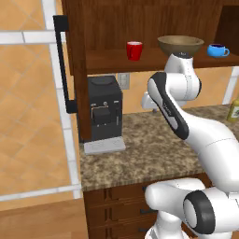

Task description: Gather all objects into one cabinet and sort the glasses and bowls to opposite sides.

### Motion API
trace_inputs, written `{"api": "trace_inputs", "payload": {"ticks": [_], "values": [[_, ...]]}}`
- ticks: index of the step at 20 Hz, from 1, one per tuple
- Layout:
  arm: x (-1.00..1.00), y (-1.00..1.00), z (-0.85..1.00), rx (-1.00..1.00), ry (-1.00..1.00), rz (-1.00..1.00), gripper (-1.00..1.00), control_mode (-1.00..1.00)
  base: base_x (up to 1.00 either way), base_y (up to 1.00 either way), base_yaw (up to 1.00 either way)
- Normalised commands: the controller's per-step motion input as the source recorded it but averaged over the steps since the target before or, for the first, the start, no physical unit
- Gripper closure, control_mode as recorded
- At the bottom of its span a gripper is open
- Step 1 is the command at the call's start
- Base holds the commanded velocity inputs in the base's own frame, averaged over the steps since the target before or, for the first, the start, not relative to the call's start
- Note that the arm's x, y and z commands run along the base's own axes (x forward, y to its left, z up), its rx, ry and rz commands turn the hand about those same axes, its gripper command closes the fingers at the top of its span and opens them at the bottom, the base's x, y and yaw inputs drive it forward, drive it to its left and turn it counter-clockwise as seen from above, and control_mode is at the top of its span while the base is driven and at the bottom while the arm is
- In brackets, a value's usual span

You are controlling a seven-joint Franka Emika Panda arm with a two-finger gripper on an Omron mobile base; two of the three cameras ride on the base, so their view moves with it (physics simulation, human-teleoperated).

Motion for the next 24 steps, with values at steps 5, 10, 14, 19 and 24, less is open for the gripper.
{"api": "trace_inputs", "payload": {"ticks": [5, 10, 14, 19, 24], "values": [[0.0, 0.0, 0.0, 0.0, 0.0, 0.0, -1.0, 1.0, -0.37, 0.0, 0.0], [0.0, 0.0, 0.0, 0.0, 0.0, 0.0, -1.0, 1.0, -1.0, 0.0, -0.03], [0.0, 0.0, 0.0, 0.0, 0.0, 0.0, -1.0, 1.0, -1.0, -0.09, -0.22], [0.0, 0.0, 0.0, 0.0, 0.0, 0.0, -1.0, 1.0, -0.5, -0.45, -0.59], [0.0, 0.0, 0.0, 0.0, 0.0, 0.0, -1.0, 1.0, -0.3, -0.21, -0.66]]}}
